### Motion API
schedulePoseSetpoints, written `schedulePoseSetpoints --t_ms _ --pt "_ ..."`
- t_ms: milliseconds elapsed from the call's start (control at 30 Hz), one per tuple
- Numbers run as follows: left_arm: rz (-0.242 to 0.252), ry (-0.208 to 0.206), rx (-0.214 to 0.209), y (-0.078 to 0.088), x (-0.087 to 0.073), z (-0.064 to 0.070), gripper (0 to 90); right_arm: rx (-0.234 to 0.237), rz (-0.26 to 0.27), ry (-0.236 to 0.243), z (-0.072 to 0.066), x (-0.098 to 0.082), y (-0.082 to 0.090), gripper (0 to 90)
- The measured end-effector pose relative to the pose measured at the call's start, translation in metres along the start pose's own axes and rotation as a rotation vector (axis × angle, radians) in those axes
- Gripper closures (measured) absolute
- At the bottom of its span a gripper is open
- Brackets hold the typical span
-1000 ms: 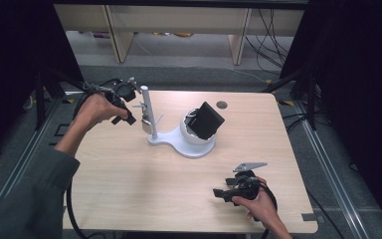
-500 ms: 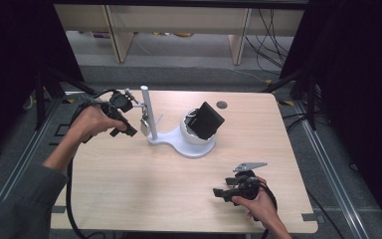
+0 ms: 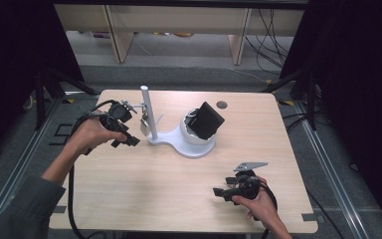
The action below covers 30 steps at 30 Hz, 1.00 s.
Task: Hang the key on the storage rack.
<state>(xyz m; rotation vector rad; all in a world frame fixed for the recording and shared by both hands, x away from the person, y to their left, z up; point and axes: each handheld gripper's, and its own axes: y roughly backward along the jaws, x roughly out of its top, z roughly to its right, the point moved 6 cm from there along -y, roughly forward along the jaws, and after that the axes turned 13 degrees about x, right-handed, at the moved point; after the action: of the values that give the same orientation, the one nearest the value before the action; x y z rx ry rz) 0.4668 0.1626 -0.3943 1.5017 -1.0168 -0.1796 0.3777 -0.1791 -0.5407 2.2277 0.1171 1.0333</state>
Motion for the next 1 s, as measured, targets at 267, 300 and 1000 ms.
schedulePoseSetpoints --t_ms 267,300,1000 --pt "0.035 0.014 -0.028 -0.008 -0.013 0.015 31.9 0.001 0.002 0.009 0.0 0.001 0.0 26.6" --pt "0.037 0.015 -0.024 -0.008 -0.015 0.017 31.2 -0.001 0.0 0.004 0.0 0.001 0.0 26.7" --pt "0.109 -0.004 -0.05 -0.022 -0.058 0.051 23.4 0.002 -0.003 0.018 -0.003 0.001 -0.002 26.7"
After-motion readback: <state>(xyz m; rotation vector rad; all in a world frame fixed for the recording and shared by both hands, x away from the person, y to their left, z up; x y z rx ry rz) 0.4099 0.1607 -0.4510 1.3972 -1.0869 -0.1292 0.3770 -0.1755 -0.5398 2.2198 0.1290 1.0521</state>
